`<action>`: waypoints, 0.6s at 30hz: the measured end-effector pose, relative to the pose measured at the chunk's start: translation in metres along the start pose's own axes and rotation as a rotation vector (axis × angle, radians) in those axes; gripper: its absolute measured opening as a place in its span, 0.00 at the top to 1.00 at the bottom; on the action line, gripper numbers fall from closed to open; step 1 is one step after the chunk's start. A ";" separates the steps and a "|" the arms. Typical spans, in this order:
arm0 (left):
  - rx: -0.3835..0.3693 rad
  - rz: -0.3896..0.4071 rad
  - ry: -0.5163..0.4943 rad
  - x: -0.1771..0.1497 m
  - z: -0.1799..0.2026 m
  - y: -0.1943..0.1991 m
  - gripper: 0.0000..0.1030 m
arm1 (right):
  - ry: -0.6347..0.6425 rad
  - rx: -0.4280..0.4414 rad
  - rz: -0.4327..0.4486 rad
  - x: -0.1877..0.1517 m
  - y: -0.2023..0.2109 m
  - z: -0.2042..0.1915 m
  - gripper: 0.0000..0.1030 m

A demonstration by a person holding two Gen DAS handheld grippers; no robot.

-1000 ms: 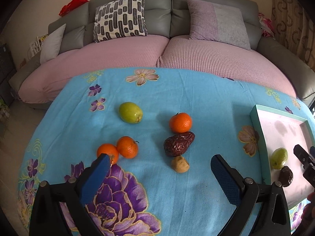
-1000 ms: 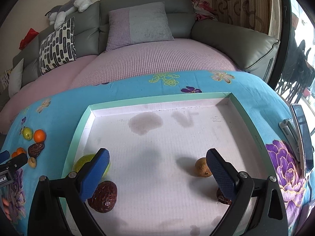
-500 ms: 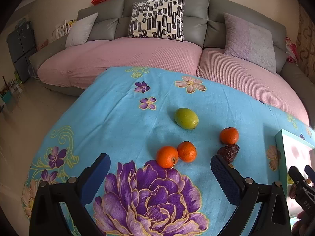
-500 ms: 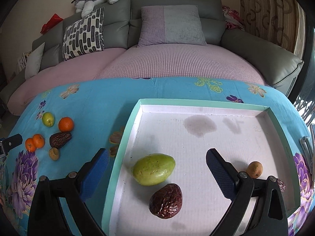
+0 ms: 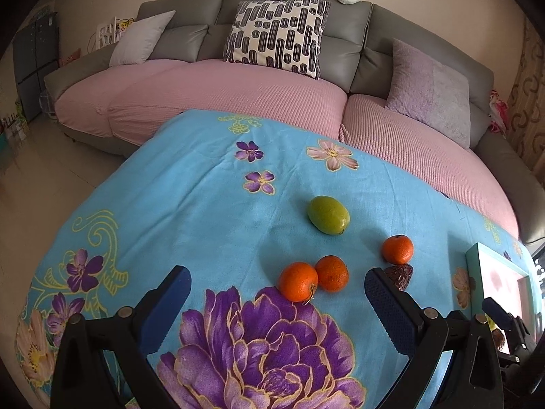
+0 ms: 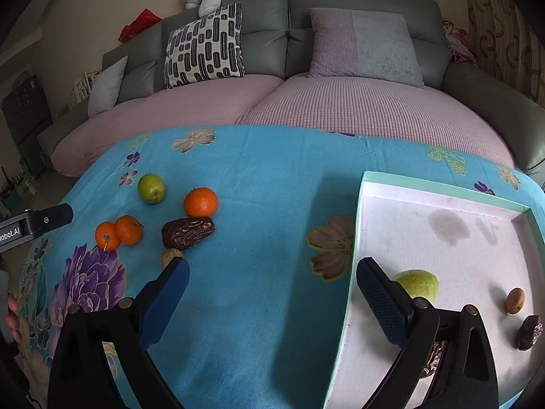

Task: Organize fruits
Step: 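Grasp a small tan fruit with the right tool while the left grasps an orange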

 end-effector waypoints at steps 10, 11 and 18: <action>-0.019 -0.061 0.053 -0.004 -0.007 -0.027 0.01 | 0.040 0.087 -0.031 0.010 -0.027 -0.031 0.16; -0.020 -0.073 0.057 -0.005 -0.007 -0.030 0.03 | 0.051 0.097 -0.034 0.012 -0.030 -0.035 0.20; -0.056 -0.133 0.127 -0.012 -0.013 -0.050 0.17 | 0.112 0.164 -0.077 0.012 -0.051 -0.069 0.32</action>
Point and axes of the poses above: each gripper's, at about its wrist camera, not at the fingertips, and y roughly against the way its jaws point, z to its right, x to its top, the point moved 3 cm from there along -y, roughly the way its jaws point, and after that the axes turned 12 degrees about y, right-handed, at the moved point
